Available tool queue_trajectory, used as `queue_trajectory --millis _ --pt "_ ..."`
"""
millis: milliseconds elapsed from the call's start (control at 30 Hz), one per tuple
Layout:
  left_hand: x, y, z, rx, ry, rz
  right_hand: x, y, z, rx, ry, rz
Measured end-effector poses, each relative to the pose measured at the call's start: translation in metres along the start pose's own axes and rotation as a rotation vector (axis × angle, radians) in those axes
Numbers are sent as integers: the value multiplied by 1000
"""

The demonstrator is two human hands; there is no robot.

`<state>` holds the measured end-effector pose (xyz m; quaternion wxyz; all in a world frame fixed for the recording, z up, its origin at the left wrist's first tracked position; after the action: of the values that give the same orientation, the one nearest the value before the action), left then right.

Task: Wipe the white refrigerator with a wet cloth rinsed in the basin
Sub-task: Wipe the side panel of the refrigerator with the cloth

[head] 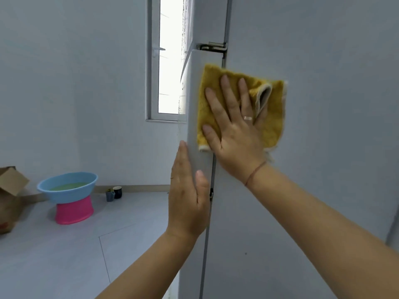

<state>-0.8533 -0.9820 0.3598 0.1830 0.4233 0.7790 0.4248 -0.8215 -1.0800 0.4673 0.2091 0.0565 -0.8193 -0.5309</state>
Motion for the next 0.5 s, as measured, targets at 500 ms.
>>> queue_trajectory --millis 500 --pt "-2 -54 34 49 128 139 -68 -245 87 47 84 307"
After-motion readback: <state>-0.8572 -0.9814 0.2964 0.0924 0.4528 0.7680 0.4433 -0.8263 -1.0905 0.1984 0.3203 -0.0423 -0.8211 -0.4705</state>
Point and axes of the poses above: each hand's wrist, its own y-axis towards the middle knuckle, its own x-axis out of the back of the hand, z = x × y, the point moved 5 cm from there along y, towards the middle knuckle, and after that the axes turned 7 degrees about x, right-handed, at the moved point
